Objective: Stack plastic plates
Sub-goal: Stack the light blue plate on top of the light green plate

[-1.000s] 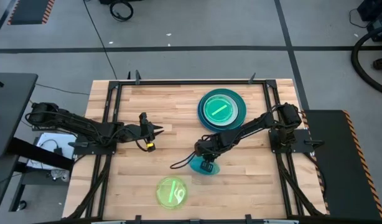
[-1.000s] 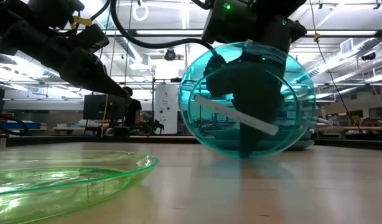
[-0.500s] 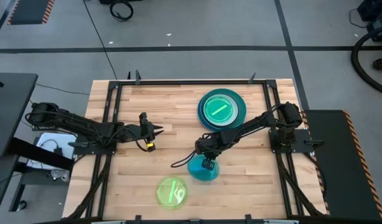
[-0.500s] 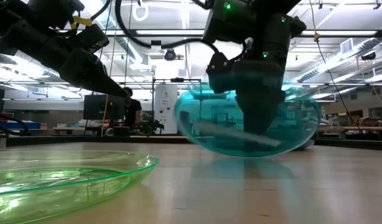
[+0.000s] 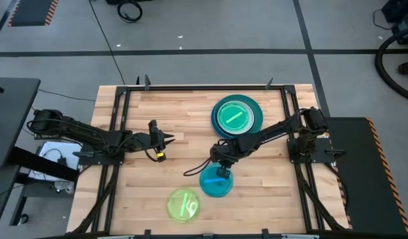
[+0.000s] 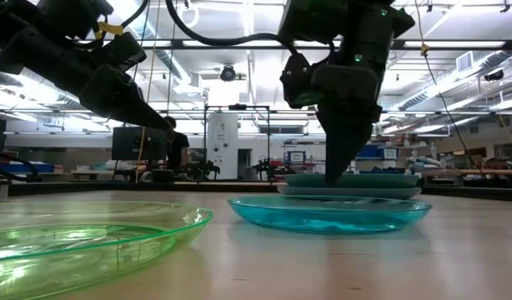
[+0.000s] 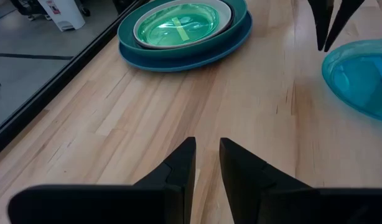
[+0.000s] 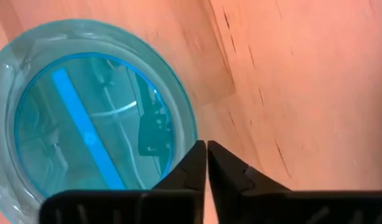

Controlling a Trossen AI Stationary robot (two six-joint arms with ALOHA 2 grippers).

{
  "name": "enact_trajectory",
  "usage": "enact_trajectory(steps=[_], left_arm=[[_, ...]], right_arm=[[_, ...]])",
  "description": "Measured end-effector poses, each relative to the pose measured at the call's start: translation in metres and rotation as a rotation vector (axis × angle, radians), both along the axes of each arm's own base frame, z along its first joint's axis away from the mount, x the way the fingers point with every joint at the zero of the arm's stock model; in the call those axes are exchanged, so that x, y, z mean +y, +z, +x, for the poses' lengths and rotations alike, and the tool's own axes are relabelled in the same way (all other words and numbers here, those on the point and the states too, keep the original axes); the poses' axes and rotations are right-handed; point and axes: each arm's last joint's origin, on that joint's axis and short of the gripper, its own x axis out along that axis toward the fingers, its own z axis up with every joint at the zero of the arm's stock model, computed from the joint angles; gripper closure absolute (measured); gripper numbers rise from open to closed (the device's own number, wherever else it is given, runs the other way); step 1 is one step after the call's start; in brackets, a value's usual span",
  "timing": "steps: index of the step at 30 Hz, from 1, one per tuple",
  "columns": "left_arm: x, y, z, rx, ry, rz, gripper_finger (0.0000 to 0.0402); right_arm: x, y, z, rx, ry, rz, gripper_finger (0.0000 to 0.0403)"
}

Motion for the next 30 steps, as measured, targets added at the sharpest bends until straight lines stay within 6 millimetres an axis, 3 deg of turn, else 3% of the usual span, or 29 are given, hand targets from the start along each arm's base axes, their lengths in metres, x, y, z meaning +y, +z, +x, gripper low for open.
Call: enact_trajectory(steps=[7,13,20,30], left_arm=[[0.0,0.0,0.0,0.001,0.0,0.0,0.0322],[0.0,0.0,0.0,0.0,0.0,-0.002,0.0322],[0.0,0.0,0.0,0.0,0.001,-0.002,0.0322],[0.0,0.0,0.0,0.001,0.0,-0.001,0.0322]], right_arm=[[0.001,-0.002,0.0,0.007,-0.003,0.043,0.0311],[0.001,-0.014,-0.005,0.001,-0.013,0.088,0.0297],[0.002,-0.018,-0.006,-0.007,-0.015,0.119,0.0316],[0.002,-0.018,-0.006,-0.009,-0.001,0.113,0.0396]])
